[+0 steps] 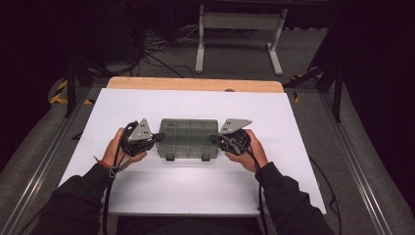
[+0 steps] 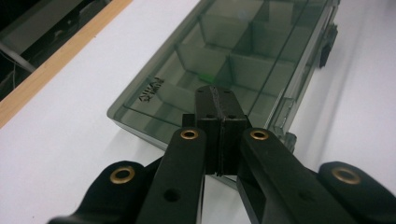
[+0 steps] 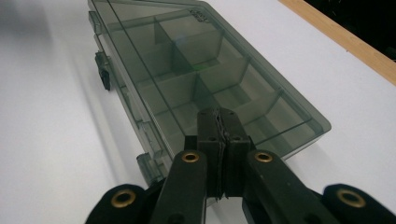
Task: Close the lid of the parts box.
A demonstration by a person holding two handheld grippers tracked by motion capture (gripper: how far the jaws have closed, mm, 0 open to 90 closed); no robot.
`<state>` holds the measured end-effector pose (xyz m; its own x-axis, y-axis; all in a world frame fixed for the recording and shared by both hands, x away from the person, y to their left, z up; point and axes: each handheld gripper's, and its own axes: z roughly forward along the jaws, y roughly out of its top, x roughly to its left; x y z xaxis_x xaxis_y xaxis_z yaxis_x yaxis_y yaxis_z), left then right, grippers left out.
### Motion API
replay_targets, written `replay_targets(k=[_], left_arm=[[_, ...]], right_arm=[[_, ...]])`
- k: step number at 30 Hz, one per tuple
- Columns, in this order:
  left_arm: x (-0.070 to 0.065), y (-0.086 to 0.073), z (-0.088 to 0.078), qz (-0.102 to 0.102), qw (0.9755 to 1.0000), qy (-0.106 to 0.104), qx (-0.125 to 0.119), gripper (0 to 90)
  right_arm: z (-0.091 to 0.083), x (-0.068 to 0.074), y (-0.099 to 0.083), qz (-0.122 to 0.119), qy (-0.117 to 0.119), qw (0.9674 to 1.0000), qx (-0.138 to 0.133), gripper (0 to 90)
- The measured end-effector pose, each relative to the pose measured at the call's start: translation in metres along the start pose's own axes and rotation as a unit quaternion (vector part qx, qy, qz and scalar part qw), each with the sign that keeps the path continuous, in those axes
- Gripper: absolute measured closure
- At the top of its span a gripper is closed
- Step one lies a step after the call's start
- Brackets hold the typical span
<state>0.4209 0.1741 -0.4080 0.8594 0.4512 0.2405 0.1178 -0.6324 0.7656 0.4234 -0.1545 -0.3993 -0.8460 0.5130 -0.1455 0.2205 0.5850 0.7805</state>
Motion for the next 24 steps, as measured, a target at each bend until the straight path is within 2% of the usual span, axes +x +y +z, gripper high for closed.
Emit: replay_targets(k=[8,15,24], left_arm=[[-0.006,-0.003,0.003,0.006,1.0,-0.004,0.006,89.9],[-0.009,-0.006,0.005,-0.004,0.9999,-0.01,0.003,89.8],[-0.012,-0.009,0.006,-0.004,1.0,-0.008,0.004,89.1]], right_arm=[[0.001,0.006,-0.006,-0.002,0.002,1.0,0.003,89.3],[0.006,0.012,-0.01,-0.003,0.008,1.0,0.005,89.3],[0.003,0.014,-0.015,0.001,0.008,1.0,0.002,89.3]])
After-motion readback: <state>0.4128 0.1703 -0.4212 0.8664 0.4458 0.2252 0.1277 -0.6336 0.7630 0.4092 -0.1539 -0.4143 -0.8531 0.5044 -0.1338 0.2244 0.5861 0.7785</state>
